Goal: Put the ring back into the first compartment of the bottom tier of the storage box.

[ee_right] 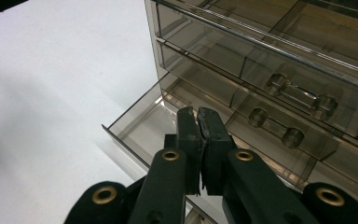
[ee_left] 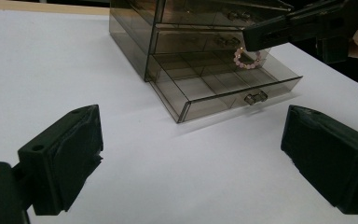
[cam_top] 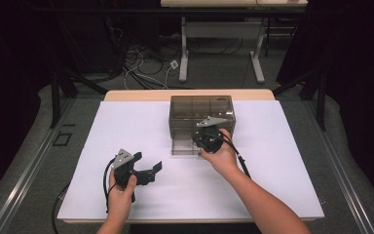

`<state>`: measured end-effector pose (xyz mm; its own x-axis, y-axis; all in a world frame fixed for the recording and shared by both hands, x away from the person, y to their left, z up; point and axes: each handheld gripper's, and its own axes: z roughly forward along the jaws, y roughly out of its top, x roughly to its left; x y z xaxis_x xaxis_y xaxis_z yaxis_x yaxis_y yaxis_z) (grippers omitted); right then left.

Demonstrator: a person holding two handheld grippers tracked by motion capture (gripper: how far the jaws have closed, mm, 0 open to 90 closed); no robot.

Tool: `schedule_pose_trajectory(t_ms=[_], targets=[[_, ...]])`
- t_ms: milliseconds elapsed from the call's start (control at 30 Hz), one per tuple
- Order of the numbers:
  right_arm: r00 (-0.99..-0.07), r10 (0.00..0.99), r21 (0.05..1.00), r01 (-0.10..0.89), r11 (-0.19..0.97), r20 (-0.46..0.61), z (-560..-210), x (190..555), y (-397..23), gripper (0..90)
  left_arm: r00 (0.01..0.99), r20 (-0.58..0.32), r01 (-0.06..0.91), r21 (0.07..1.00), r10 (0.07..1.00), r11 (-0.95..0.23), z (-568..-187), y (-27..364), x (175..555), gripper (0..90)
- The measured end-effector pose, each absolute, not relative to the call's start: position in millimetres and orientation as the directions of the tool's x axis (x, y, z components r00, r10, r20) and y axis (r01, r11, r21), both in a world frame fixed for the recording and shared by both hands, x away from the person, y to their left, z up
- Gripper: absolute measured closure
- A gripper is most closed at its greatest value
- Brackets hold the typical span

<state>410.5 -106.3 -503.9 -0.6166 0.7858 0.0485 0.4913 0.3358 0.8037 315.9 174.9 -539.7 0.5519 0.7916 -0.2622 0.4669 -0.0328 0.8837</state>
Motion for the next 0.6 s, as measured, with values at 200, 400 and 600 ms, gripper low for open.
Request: schedule_pose_trajectory(t_ms=[200,400,600], targets=[[-0.612,0.789,0.803,0.495,0.331,0.052,-508.9,413.0,-101.9,88.4,0.55,-0.265,0.47,0.882,0.792,-0.031,-539.8,175.2,315.8,5.7],[-0.61,0.791,0.8,0.499,0.333,0.052,-514.1,417.3,-98.4,88.4,0.549,-0.262,0.464,0.885,0.794,-0.029,-539.2,176.0,315.7,5.7],[-0.605,0.794,0.798,0.504,0.332,0.051,-519.1,420.3,-94.6,88.5,0.547,-0.264,0.465,0.885,0.794,-0.026,-539.2,177.4,315.8,5.7]])
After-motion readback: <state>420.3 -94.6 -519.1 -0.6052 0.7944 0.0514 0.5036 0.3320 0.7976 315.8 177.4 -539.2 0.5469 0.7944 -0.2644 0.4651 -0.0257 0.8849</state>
